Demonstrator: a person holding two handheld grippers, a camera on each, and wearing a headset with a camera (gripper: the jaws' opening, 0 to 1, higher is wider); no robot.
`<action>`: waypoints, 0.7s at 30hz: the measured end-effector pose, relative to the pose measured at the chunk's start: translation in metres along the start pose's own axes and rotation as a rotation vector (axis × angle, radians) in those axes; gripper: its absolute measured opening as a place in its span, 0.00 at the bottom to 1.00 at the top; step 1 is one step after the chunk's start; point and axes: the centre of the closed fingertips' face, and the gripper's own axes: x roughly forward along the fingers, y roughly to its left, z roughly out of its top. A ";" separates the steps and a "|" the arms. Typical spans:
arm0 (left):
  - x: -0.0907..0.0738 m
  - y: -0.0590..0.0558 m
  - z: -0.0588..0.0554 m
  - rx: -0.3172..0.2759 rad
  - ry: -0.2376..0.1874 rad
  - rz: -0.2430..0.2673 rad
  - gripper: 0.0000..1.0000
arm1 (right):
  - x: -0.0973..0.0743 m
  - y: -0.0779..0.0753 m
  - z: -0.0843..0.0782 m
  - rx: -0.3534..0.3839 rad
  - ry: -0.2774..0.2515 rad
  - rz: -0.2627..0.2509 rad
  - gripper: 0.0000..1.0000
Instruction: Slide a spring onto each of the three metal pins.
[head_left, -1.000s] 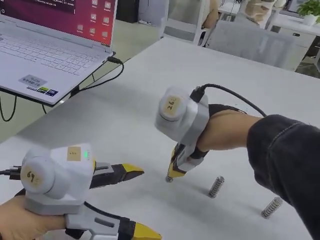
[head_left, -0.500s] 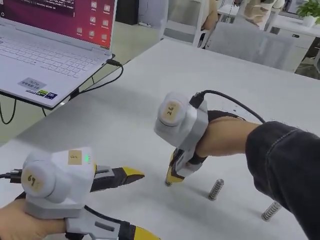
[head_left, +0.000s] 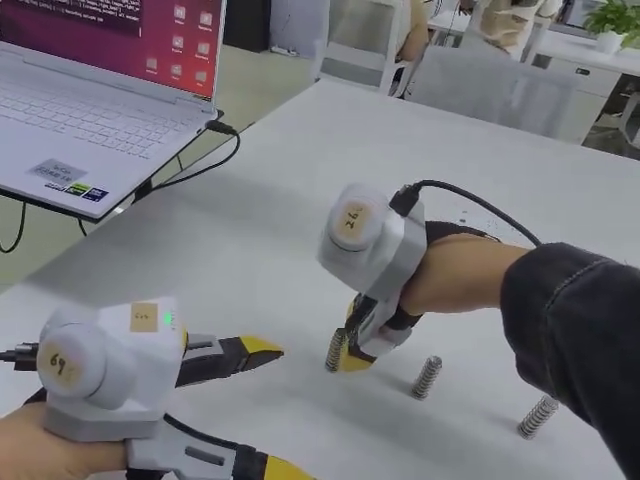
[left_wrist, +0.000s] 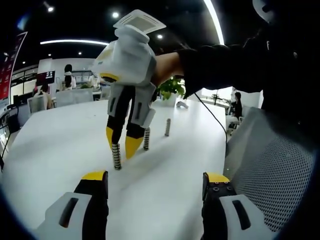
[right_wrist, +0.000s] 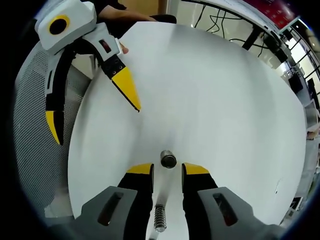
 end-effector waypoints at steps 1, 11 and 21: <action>0.000 0.000 0.001 -0.002 -0.002 -0.001 0.74 | -0.001 0.001 0.000 0.003 -0.005 0.000 0.20; 0.003 0.000 -0.001 -0.004 0.004 -0.007 0.74 | -0.013 0.015 -0.004 0.050 -0.054 0.012 0.20; 0.005 0.000 0.000 -0.007 0.005 -0.010 0.75 | -0.031 0.032 -0.003 0.081 -0.126 0.001 0.21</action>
